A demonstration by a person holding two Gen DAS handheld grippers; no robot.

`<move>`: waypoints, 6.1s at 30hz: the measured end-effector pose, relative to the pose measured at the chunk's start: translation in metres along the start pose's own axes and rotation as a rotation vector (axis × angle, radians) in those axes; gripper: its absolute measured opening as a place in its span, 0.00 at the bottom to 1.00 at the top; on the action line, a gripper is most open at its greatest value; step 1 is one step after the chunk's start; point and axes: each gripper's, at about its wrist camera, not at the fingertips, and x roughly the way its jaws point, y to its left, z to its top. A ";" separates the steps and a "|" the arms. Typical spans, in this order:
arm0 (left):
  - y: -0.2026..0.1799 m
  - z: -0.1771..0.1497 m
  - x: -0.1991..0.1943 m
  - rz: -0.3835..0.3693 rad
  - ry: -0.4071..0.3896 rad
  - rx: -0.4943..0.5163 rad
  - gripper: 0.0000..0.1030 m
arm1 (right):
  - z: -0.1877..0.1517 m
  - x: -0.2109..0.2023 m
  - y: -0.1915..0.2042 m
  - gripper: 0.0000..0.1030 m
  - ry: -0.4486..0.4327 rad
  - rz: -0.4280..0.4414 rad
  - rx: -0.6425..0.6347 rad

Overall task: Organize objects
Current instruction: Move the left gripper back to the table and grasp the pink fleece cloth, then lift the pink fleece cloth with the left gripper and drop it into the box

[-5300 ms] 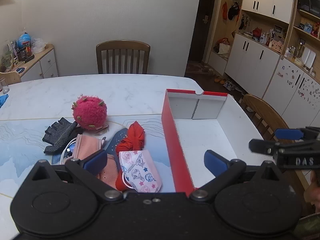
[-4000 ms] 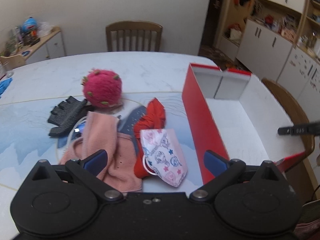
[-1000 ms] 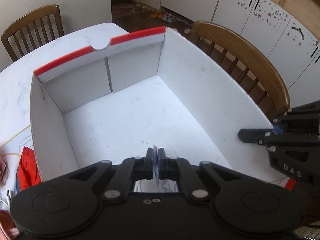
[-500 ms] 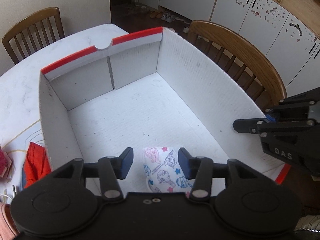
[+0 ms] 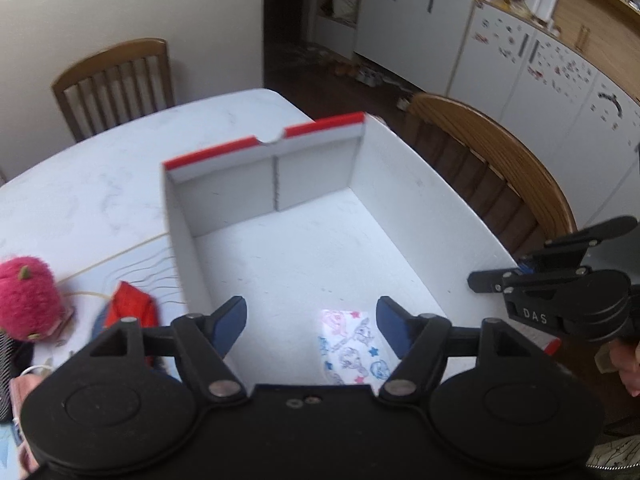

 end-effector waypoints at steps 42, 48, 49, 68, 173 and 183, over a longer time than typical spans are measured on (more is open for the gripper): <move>0.215 -0.112 -0.113 0.367 -0.079 -0.282 0.99 | 0.007 0.003 0.008 0.04 0.038 -0.051 0.010; 0.205 -0.136 -0.092 0.305 -0.006 -0.213 0.99 | 0.007 0.004 0.009 0.04 0.042 -0.050 0.007; 0.204 -0.140 -0.087 0.302 0.012 -0.198 0.99 | 0.007 0.004 0.010 0.04 0.042 -0.050 0.005; 0.205 -0.185 -0.060 0.195 0.105 -0.154 0.74 | 0.007 0.003 0.014 0.04 0.060 -0.079 0.032; 0.000 0.041 0.105 -0.189 0.143 0.133 0.21 | 0.013 0.008 -0.010 0.04 0.067 0.076 -0.030; 0.009 0.031 0.077 -0.198 0.106 0.115 0.60 | 0.015 0.010 -0.009 0.04 0.070 0.066 -0.029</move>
